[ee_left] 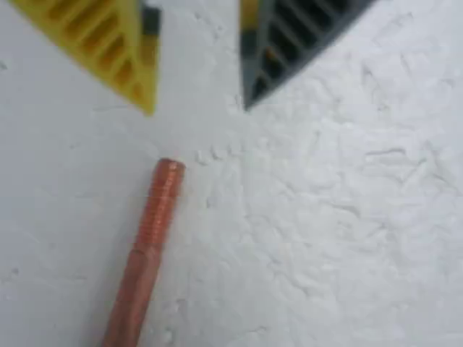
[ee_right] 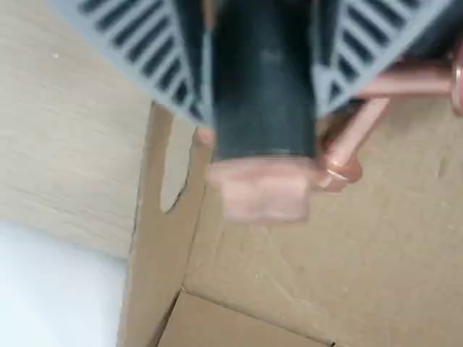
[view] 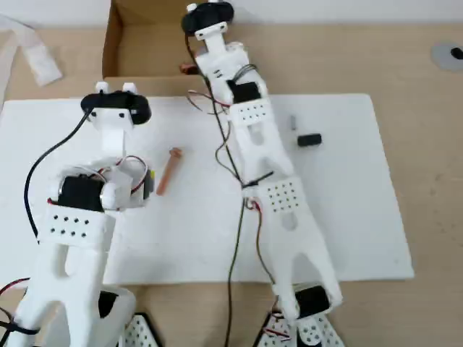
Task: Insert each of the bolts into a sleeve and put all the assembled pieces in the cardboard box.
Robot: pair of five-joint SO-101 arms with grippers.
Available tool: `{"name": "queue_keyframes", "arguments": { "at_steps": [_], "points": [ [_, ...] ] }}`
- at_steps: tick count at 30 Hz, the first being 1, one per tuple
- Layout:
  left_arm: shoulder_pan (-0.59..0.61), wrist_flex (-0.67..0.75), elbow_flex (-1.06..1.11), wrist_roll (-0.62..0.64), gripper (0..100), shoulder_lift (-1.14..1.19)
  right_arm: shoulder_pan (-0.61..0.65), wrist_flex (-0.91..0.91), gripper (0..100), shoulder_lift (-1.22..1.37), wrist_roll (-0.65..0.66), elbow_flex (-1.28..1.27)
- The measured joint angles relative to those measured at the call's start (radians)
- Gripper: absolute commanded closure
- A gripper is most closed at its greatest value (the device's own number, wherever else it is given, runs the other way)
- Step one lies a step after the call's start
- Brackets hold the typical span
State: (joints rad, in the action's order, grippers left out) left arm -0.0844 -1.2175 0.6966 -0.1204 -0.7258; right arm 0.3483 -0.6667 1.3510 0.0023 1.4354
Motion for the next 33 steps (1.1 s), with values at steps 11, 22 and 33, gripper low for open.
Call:
{"name": "queue_keyframes", "arguments": {
  "at_steps": [11, 22, 33],
  "points": [
    [0.000, 0.000, 0.000, 0.000, 85, 0.009, 0.002, -0.101, 75.1, -0.003, 0.000, 0.066],
    [0.000, 0.017, 0.000, -0.068, 83, 0.058, -0.152, -0.443, 75.2, -0.124, -0.068, 0.176],
    [-0.038, 0.052, -0.239, -0.068, 84, 0.529, -0.222, -0.939, 75.1, -0.344, -0.092, 0.176]
  ]
}}
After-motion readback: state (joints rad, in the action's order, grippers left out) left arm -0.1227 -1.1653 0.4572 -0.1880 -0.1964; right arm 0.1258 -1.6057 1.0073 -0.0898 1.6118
